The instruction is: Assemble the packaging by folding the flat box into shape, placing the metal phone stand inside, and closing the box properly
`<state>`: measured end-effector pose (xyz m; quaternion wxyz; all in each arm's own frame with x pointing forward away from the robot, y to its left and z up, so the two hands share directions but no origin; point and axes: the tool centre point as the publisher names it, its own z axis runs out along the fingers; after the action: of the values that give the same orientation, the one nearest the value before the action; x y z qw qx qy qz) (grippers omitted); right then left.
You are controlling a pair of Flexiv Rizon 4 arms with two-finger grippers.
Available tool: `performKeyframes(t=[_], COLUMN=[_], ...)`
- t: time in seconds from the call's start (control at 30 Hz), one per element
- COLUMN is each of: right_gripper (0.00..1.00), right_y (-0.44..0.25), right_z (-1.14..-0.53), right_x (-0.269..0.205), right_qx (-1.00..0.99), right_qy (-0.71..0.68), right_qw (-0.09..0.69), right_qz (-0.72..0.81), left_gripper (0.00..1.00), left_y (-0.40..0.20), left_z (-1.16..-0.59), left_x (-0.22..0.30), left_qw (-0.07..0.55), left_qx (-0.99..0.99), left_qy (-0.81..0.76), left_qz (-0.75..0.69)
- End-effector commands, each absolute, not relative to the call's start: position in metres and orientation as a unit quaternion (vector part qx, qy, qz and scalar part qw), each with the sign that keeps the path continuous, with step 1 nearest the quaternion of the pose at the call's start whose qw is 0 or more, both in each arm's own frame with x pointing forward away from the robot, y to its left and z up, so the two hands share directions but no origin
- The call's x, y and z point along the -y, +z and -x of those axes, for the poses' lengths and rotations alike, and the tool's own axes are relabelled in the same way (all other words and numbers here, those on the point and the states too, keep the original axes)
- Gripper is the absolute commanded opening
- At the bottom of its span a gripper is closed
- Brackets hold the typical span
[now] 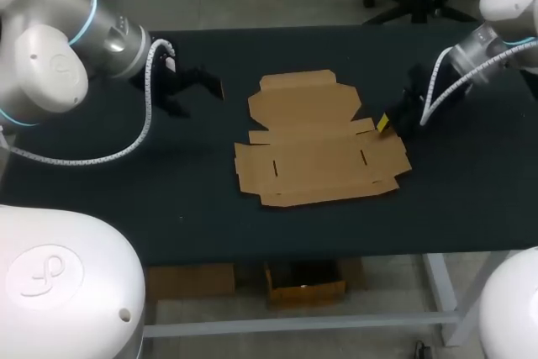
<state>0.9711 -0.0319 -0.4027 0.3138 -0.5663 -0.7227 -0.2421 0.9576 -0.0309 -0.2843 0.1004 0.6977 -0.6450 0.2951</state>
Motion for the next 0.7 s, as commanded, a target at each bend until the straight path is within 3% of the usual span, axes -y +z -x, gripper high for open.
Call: performKeyframes(t=[0.03,0.13,0.17,0.2,0.7], right_gripper=[0.35,0.25,0.19,0.02,0.00], right_y=[-0.406,-0.407,-0.407,-0.408,-0.393], right_z=[-0.969,-0.966,-0.966,-0.965,-0.942], right_x=[0.034,0.034,0.034,0.034,0.021], right_qx=[0.723,0.722,0.721,0.718,0.711], right_qy=[-0.235,-0.235,-0.235,-0.236,-0.272], right_qw=[0.327,0.328,0.329,0.331,0.328], right_qz=[0.561,0.562,0.563,0.565,0.559], left_gripper=[1.00,1.00,1.00,1.00,1.00], left_y=[-0.284,-0.285,-0.285,-0.286,-0.278], left_z=[-0.959,-0.959,-0.959,-0.958,-0.949], left_x=[0.033,0.033,0.033,0.033,0.028], left_qw=[0.099,0.100,0.100,0.101,0.096], left_qx=[0.645,0.645,0.645,0.645,0.644], left_qy=[0.292,0.292,0.292,0.292,0.297], left_qz=[-0.699,-0.699,-0.699,-0.699,-0.699])
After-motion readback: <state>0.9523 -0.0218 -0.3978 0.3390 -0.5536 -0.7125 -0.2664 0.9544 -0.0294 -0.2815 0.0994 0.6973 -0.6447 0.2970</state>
